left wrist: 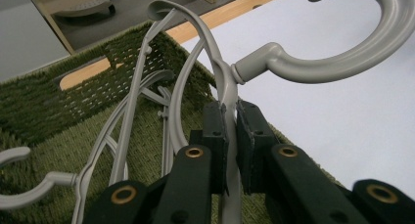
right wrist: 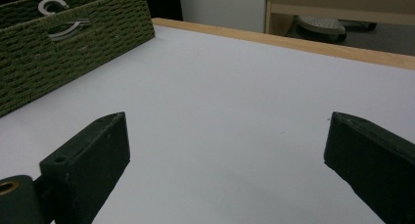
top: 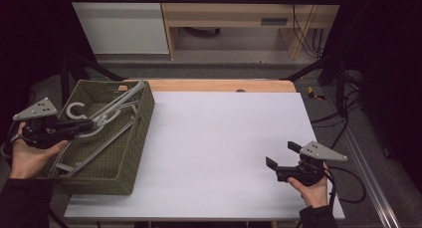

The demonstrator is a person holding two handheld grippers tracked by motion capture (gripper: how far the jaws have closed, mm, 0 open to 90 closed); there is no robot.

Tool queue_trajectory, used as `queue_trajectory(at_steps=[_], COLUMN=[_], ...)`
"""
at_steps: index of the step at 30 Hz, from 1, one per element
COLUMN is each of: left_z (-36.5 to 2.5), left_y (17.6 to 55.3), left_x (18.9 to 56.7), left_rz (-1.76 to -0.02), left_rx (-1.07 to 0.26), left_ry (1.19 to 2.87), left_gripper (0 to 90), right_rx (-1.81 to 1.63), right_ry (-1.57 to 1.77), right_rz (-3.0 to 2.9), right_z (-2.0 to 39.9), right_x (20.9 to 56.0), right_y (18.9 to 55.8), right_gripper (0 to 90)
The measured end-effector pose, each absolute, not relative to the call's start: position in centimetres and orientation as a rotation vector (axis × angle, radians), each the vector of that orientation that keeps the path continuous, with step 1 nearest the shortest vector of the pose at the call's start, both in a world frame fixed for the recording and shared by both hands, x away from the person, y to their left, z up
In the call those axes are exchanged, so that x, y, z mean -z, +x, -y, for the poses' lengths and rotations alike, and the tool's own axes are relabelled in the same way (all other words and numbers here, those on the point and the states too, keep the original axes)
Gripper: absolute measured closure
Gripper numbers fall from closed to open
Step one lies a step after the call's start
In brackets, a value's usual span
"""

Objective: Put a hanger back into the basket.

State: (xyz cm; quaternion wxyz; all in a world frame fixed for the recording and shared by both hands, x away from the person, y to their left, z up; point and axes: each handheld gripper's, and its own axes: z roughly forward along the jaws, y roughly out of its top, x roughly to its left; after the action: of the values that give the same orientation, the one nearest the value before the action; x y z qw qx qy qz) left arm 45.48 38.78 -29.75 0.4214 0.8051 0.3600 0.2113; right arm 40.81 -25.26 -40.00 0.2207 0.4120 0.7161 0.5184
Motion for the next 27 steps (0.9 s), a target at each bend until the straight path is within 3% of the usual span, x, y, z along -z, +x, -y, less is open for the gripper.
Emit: queue_trajectory(at_steps=[27], left_z=[-39.9], left_y=[47.5], left_x=[34.4], left_rz=[-0.962], left_rx=[-0.454], left_ry=[1.972], left_gripper=[82.9], right_rx=[-1.423], right_ry=[1.131], right_rz=[-1.987], right_z=[25.2], right_x=[40.2], right_y=[40.9], right_gripper=[3.5])
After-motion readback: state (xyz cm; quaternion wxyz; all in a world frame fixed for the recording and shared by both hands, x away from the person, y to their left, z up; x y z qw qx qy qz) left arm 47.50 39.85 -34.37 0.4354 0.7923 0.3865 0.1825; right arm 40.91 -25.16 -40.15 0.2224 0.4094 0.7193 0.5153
